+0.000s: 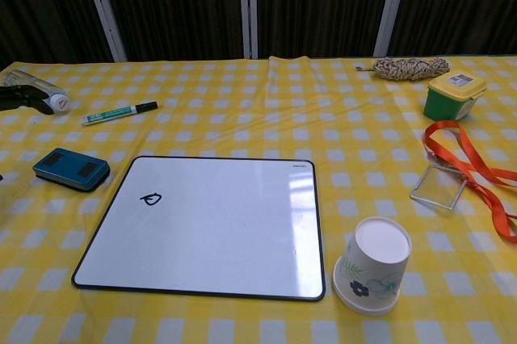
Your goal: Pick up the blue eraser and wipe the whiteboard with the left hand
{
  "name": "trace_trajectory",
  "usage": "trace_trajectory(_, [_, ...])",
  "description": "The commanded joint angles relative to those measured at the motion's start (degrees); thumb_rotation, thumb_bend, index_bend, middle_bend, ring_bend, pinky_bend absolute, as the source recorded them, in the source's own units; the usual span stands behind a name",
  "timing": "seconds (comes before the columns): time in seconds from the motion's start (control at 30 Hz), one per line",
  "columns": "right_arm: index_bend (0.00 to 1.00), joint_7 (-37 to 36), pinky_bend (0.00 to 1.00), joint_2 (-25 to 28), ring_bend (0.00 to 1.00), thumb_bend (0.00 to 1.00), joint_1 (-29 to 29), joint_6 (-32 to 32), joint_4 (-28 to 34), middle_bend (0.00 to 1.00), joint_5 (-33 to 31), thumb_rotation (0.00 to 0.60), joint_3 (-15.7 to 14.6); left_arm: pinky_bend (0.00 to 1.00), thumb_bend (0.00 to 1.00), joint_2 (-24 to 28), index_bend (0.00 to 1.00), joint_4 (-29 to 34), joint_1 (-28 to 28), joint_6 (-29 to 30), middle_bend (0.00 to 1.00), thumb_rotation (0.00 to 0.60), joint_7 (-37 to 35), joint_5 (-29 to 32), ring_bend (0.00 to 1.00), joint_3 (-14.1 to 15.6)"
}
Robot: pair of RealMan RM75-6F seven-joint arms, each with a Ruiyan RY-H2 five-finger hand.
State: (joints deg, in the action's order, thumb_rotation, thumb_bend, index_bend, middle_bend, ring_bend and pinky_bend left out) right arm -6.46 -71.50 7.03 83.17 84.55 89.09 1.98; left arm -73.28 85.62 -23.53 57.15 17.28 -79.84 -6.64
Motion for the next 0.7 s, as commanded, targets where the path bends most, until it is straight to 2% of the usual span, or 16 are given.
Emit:
trace_trajectory(0.03, [0.02, -0.5, 0.00, 0.1, 0.00, 0.07, 0.1, -0.3, -0.3, 0.00, -0.5, 0.600, 0.3, 0.15, 0.26, -2.2, 0.14, -2.7, -4.6, -5.6, 0.01, 0.600, 4.1, 4.7, 0.09, -1.2])
trace_trajectory(0.2, [0.02, -1.3, 0.00, 0.0, 0.00, 0.07, 0.2, -1.1, -1.1, 0.00, -1.6, 0.600, 0.6, 0.15, 0.26, -4.7, 0.16, -6.8, -8.4, -11.2, 0.04, 0.600, 6.4, 8.6, 0.09, -1.0])
trace_trajectory(0.6, [0.02, -1.9, 0.00, 0.0, 0.00, 0.06, 0.2, -1.3, -1.4, 0.00, -2.0, 0.600, 0.7, 0.15, 0.28, -8.0, 0.21, -10.4, -11.1, -12.2, 0.08, 0.600, 7.2, 10.6, 0.12, 0.6])
trace_trajectory(0.7, [0.02, -2.0, 0.00, 0.0, 0.00, 0.06, 0.2, -1.2, -1.4, 0.00, -1.9, 0.600, 0.7, 0.15, 0.31, -8.2, 0.21, -10.5, -11.6, -12.2, 0.08, 0.600, 7.4, 11.1, 0.12, 0.9])
